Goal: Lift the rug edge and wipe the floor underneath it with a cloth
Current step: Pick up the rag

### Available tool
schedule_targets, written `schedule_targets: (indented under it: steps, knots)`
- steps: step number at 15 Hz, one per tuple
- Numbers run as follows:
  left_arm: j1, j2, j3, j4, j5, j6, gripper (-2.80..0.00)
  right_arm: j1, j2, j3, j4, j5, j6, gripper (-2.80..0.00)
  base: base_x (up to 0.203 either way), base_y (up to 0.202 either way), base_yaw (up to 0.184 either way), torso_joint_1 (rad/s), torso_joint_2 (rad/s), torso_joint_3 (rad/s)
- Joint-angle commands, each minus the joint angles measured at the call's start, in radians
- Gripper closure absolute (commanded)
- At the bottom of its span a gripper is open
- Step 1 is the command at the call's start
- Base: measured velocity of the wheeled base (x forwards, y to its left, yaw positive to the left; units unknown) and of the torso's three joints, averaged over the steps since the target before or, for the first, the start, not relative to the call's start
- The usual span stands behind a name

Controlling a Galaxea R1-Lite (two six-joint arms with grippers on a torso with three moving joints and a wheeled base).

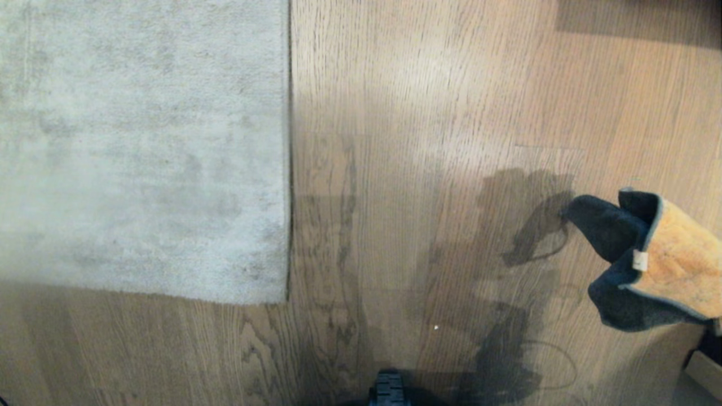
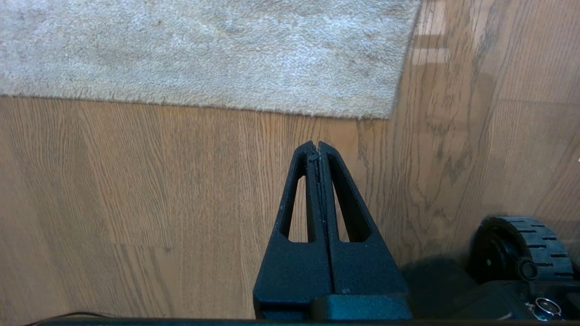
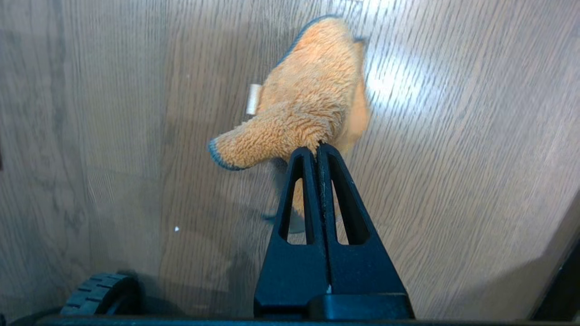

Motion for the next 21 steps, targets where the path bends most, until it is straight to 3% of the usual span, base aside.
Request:
schedule_targets:
  steps: [1, 6, 9, 21]
  knots:
    - [0.000, 0.000, 0.000, 0.000, 0.000, 0.000, 0.00, 0.046, -0.061, 0.034, -0.001, -0.032, -0.004, 0.00, 0.000, 0.000, 0.000, 0.000, 0.00, 0.000]
    - [0.000, 0.000, 0.000, 0.000, 0.000, 0.000, 0.00, 0.124, -0.162, 0.118, 0.027, -0.107, -0.054, 0.00, 0.000, 0.000, 0.000, 0.000, 0.00, 0.000]
    - [0.000, 0.000, 0.000, 0.000, 0.000, 0.000, 0.00, 0.143, -0.227, 0.125, 0.118, -0.152, -0.062, 0.00, 0.000, 0.000, 0.000, 0.000, 0.00, 0.000]
    - [0.000, 0.000, 0.000, -0.001, 0.000, 0.000, 0.00, 0.132, -0.436, 0.125, 0.400, -0.155, -0.063, 0.00, 0.000, 0.000, 0.000, 0.000, 0.00, 0.000]
